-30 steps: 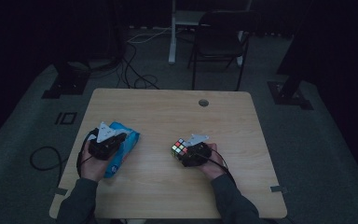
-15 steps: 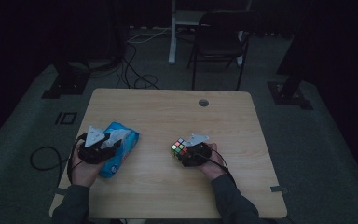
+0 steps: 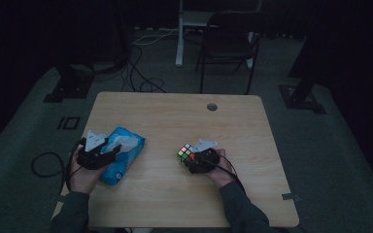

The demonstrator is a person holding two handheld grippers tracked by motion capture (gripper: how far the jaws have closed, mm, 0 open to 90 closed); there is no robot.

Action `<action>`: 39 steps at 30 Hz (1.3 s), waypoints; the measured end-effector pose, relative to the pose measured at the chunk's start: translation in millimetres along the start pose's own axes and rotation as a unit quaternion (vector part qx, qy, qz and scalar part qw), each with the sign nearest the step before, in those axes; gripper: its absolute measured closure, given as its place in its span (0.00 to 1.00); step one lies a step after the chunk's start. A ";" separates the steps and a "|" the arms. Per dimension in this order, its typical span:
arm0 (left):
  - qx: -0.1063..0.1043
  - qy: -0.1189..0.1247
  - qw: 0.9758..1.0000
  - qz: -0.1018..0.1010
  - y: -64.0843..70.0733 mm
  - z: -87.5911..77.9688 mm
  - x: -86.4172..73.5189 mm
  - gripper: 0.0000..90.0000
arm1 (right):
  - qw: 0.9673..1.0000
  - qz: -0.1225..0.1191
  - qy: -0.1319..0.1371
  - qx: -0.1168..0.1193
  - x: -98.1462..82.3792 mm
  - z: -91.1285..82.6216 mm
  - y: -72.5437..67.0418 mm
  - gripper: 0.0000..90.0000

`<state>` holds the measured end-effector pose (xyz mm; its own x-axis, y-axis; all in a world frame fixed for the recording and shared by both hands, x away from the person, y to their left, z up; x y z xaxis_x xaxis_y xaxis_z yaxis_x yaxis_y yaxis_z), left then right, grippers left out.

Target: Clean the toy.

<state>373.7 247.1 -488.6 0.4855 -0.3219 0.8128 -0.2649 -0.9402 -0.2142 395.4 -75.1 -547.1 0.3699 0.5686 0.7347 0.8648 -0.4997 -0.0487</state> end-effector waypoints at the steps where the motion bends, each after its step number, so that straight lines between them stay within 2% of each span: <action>1: -0.007 -0.012 1.000 -0.001 1.0 6.2 -4.3 0.48 | 1.000 0.001 0.001 0.000 0.1 0.0 -0.1 0.38; 5: -0.019 -0.014 1.000 -0.005 4.0 12.8 -15.3 0.46 | 1.000 0.003 0.002 -0.001 -0.4 -1.5 1.2 0.38; 8: -0.024 -0.026 0.999 0.003 3.1 14.5 -22.3 0.43 | 1.000 0.004 0.002 0.000 -0.4 -1.6 1.6 0.38; 11: -0.013 -0.039 0.999 0.001 -0.6 17.9 -25.4 0.43 | 1.000 0.002 0.002 0.001 0.4 -0.9 0.0 0.38; 12: -0.012 -0.042 0.999 -0.006 -2.0 19.6 -25.9 0.44 | 1.000 0.002 0.002 0.001 0.7 -0.7 -0.5 0.38; 13: -0.011 -0.044 0.999 -0.011 -2.5 21.0 -26.0 0.47 | 1.000 -0.001 0.002 0.002 1.2 -0.4 -0.9 0.38; 15: -0.023 -0.050 0.998 -0.017 -1.6 21.9 -25.5 0.56 | 1.000 0.000 0.001 0.004 1.5 0.4 -1.9 0.38; 16: -0.021 -0.052 0.998 -0.018 -1.1 22.3 -24.9 0.59 | 1.000 -0.001 0.001 0.004 1.5 0.6 -1.8 0.38; 19: -0.043 -0.051 0.997 -0.036 -2.0 21.3 -23.4 0.67 | 1.000 0.000 0.001 0.004 1.1 0.8 -1.3 0.38; 21: -0.062 -0.047 0.995 -0.055 -4.2 20.7 -23.0 0.70 | 1.000 0.001 0.002 0.004 0.8 0.1 -0.7 0.38; 22: -0.073 -0.043 0.994 -0.070 -6.6 20.1 -23.1 0.70 | 1.000 0.001 0.002 0.004 0.8 -0.2 -0.4 0.38; 25: -0.087 -0.032 0.991 -0.095 -11.8 18.1 -22.9 0.71 | 1.000 0.002 0.004 0.005 1.0 -1.1 0.1 0.38; 28: -0.060 -0.030 0.995 -0.069 -10.6 18.2 -23.2 0.83 | 1.000 0.003 0.004 0.006 1.1 -0.7 -0.1 0.38; 30: -0.049 -0.029 0.996 -0.063 -9.0 18.3 -21.9 0.89 | 1.000 0.002 0.002 0.006 0.9 0.0 -0.4 0.38; 31: -0.045 -0.028 0.997 -0.061 -8.6 18.5 -21.1 0.94 | 1.000 0.001 0.001 0.006 0.7 0.1 -0.6 0.38; 33: -0.040 -0.024 0.997 -0.061 -6.7 18.5 -18.4 0.96 | 1.000 -0.001 0.000 0.004 0.7 0.0 -0.9 0.38; 35: -0.048 -0.016 0.996 -0.069 -4.9 17.2 -15.2 0.97 | 1.000 -0.002 0.000 0.003 1.1 -0.4 -1.4 0.38; 39: -0.045 -0.001 0.997 -0.061 -2.0 12.0 -9.6 0.98 | 1.000 -0.007 0.000 0.000 1.9 -1.0 -1.7 0.38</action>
<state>379.5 250.8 -502.5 0.5205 -0.2062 0.8286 -0.2771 -0.9587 -0.0645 394.3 -73.9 -545.0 0.3584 0.5747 0.7357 0.8696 -0.4921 -0.0392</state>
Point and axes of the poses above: each handheld gripper's, and its own axes: z roughly forward along the jaws, x roughly out of its top, y roughly to its right, the point moved 6 cm from there along z, roughly forward along the jaws, and after that the axes turned 12 degrees about x, right-handed, at the moved point
